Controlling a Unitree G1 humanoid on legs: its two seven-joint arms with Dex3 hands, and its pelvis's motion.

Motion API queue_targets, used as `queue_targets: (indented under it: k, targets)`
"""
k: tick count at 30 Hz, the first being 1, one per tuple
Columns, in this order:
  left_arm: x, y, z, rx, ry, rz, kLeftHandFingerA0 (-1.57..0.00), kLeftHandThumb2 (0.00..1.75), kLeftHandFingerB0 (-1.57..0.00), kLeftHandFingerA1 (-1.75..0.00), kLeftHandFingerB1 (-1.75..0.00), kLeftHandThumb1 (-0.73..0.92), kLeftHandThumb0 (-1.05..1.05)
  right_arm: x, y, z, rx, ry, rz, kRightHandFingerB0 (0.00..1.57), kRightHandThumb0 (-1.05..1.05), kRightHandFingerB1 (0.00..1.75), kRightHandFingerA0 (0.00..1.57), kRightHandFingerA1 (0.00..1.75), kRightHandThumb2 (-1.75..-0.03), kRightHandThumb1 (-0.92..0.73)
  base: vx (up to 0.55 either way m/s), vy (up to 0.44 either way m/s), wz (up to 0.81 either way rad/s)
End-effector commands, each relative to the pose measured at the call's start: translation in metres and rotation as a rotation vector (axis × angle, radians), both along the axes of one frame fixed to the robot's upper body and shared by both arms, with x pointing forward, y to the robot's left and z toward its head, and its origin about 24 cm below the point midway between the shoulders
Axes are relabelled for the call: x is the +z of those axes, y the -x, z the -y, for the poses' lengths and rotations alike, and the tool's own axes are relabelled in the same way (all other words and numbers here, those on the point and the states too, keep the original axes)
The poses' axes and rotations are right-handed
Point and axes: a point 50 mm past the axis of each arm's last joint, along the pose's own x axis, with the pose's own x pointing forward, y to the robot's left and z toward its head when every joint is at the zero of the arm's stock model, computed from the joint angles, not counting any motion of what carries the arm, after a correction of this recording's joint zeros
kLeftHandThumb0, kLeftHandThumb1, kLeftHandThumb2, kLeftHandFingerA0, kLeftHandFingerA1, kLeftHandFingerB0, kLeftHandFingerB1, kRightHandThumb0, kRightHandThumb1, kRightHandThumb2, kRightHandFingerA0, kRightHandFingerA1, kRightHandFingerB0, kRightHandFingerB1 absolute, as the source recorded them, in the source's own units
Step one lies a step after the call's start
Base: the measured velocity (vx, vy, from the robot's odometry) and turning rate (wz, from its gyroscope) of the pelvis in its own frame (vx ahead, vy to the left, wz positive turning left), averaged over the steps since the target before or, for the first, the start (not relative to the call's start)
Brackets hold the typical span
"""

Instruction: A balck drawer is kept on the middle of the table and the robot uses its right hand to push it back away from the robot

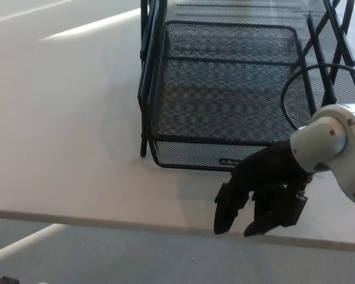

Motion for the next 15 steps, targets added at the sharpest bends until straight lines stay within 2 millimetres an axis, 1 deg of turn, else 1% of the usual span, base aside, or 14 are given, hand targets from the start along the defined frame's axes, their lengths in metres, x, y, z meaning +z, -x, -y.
queue_targets:
  k: [1,2,5,6,7,9,10,11,12,13,15]
  targets:
    - [0.002,0.002,-0.003,-0.011,-0.004,-0.011,-0.50,0.62,-0.32,-0.40,-0.33,0.73,-0.55,0.006,-0.018,0.003,-0.030,0.005,0.067,0.35,-0.47,0.35,0.48,0.41,-0.64,-0.79,0.00,0.000,0.00]
    - [0.001,0.002,-0.003,-0.011,-0.004,-0.011,-0.50,0.62,-0.33,-0.40,-0.33,0.73,-0.54,0.004,-0.024,0.006,-0.052,0.008,0.066,0.37,-0.49,0.36,0.52,0.43,-0.64,-0.78,0.00,0.000,0.00]
    - [0.001,0.002,-0.003,-0.021,-0.012,-0.013,-0.50,0.62,-0.33,-0.40,-0.33,0.73,-0.55,0.001,-0.033,0.011,-0.088,0.007,0.063,0.39,-0.48,0.36,0.54,0.42,-0.64,-0.80,0.00,0.000,0.00]
    - [0.001,0.002,-0.003,-0.021,-0.013,-0.013,-0.52,0.62,-0.34,-0.40,-0.33,0.73,-0.55,0.002,-0.035,0.012,-0.098,0.003,0.064,0.40,-0.49,0.35,0.55,0.42,-0.62,-0.80,0.00,0.000,0.00]
    - [0.001,0.002,-0.003,-0.020,-0.015,-0.013,-0.53,0.62,-0.36,-0.40,-0.34,0.73,-0.55,0.004,-0.038,0.014,-0.111,-0.007,0.065,0.40,-0.49,0.36,0.54,0.42,-0.64,-0.80,0.00,0.000,0.00]
    - [0.001,0.002,-0.004,-0.018,-0.014,-0.013,-0.53,0.62,-0.36,-0.40,-0.34,0.73,-0.55,0.006,-0.040,0.015,-0.114,-0.017,0.068,0.40,-0.49,0.36,0.54,0.42,-0.64,-0.80,0.00,0.000,0.00]
    - [0.001,0.002,-0.004,-0.016,-0.013,-0.013,-0.53,0.62,-0.36,-0.40,-0.34,0.73,-0.55,0.008,-0.041,0.015,-0.117,-0.022,0.072,0.38,-0.53,0.37,0.53,0.43,-0.67,-0.74,0.00,0.000,0.00]
    - [0.001,0.002,-0.004,-0.015,-0.013,-0.014,-0.52,0.62,-0.35,-0.39,-0.33,0.73,-0.54,0.010,-0.042,0.015,-0.120,-0.029,0.073,0.37,-0.54,0.37,0.53,0.44,-0.66,-0.73,0.00,0.000,0.00]
    - [0.001,0.002,-0.004,-0.015,-0.013,-0.014,-0.52,0.62,-0.35,-0.39,-0.33,0.73,-0.54,0.011,-0.043,0.015,-0.121,-0.033,0.072,0.37,-0.54,0.37,0.53,0.44,-0.66,-0.73,0.00,0.000,0.00]
    - [0.001,0.002,-0.003,-0.016,-0.013,-0.014,-0.52,0.62,-0.35,-0.40,-0.34,0.73,-0.55,0.012,-0.043,0.015,-0.125,-0.037,0.071,0.39,-0.50,0.36,0.54,0.42,-0.64,-0.79,0.00,0.000,0.00]
    - [0.001,0.003,-0.003,-0.013,-0.009,-0.009,-0.53,0.62,-0.35,-0.40,-0.34,0.72,-0.54,0.014,-0.044,0.015,-0.129,-0.036,0.073,0.38,-0.50,0.36,0.54,0.42,-0.64,-0.79,0.00,0.000,0.00]
